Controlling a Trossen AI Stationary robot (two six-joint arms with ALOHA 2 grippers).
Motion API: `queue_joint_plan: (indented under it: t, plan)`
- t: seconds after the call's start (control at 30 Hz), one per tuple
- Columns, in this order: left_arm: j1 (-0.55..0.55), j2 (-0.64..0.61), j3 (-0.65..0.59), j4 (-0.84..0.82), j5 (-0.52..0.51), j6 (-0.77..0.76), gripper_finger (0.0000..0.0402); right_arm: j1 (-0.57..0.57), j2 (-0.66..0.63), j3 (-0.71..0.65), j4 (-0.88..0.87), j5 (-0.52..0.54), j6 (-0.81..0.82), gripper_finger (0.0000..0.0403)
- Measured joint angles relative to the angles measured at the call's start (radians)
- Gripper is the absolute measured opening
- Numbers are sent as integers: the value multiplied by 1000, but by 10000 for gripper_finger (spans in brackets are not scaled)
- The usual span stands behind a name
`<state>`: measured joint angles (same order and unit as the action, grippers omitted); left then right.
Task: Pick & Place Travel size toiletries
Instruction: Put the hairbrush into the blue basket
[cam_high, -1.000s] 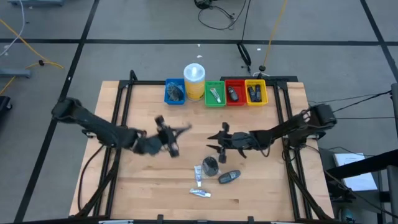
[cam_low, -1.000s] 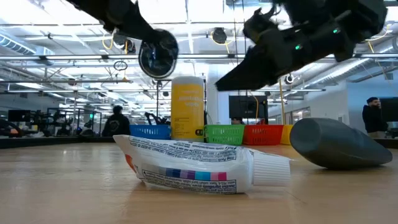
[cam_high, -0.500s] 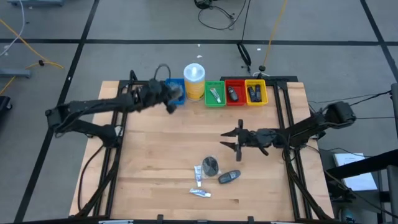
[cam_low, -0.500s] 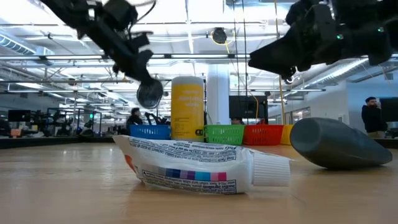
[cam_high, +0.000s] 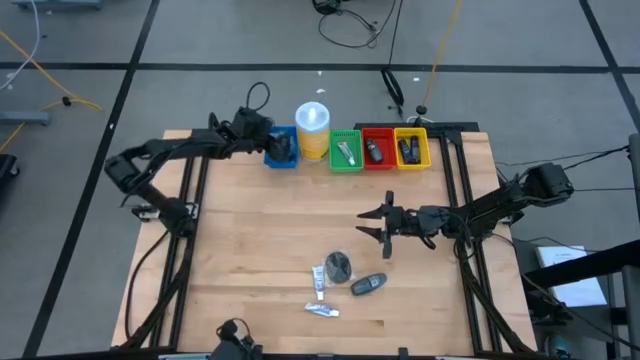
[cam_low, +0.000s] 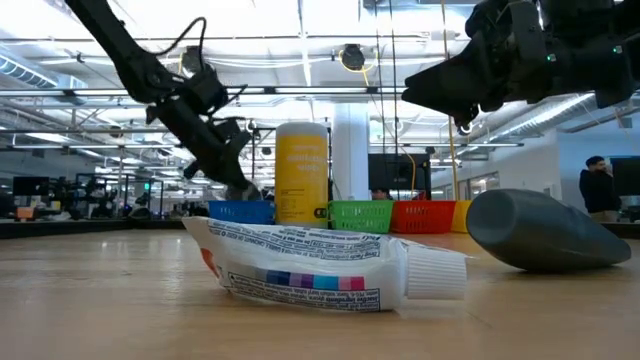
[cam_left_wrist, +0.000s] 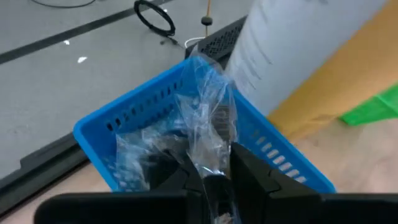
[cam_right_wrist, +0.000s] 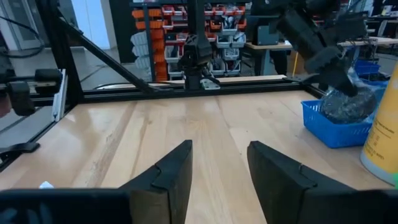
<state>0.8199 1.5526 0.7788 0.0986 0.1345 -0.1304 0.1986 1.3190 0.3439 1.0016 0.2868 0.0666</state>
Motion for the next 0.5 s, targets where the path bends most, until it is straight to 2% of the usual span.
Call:
queue_joint_plan:
  t: [0.17, 0.5]
  plan:
    - [11, 49, 0, 56, 5, 4, 67, 0, 0, 0, -3, 0, 0, 142]
    - [55, -15, 0, 55, 5, -19, 209, 0, 0, 0, -10, 0, -3, 142]
